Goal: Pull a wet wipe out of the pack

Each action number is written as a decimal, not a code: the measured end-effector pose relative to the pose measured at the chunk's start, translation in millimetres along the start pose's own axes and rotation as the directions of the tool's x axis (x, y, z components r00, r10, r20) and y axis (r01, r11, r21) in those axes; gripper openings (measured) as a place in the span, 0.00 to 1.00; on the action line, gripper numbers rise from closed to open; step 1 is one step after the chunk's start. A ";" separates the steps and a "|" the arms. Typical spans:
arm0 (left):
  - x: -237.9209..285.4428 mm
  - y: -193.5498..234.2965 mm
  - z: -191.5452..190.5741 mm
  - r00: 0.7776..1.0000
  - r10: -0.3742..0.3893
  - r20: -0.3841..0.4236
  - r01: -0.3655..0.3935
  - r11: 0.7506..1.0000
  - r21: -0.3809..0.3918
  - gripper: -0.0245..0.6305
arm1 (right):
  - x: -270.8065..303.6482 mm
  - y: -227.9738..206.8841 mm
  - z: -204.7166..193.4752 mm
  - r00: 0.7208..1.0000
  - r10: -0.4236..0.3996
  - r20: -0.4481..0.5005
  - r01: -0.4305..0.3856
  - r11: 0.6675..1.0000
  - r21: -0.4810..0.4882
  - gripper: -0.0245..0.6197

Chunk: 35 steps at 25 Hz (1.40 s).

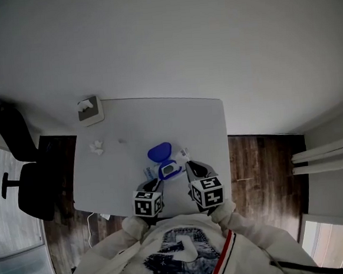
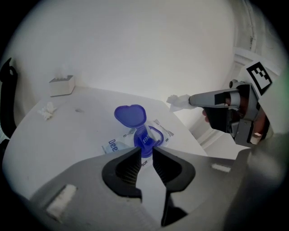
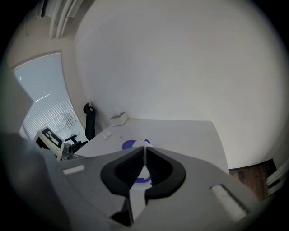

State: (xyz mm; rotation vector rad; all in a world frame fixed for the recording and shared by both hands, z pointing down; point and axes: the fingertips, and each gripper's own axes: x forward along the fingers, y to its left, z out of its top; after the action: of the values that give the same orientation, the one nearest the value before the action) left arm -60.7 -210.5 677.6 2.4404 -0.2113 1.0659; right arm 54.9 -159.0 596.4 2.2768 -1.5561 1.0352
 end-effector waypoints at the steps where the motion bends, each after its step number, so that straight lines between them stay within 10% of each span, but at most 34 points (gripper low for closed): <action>1: -2.9 -1.4 2.8 1.000 -0.003 0.010 0.003 1.000 0.006 0.17 | -0.9 0.0 1.4 1.000 -0.003 0.007 0.003 1.000 0.002 0.07; 18: -66.0 26.7 66.6 0.973 0.066 0.222 -0.076 0.996 0.036 0.11 | -36.6 8.9 34.4 0.987 -0.076 0.138 0.074 0.997 0.015 0.07; 35: -155.8 -11.0 183.3 0.860 0.047 0.509 -0.162 0.970 0.183 0.04 | -118.7 -2.6 102.2 0.921 -0.151 0.358 0.137 0.989 0.064 0.06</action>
State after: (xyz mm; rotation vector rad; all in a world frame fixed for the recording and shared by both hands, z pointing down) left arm -44.4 -294.5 452.5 2.9040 -0.4164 0.4847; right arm 77.6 -123.0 445.6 2.6806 -1.4679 0.6365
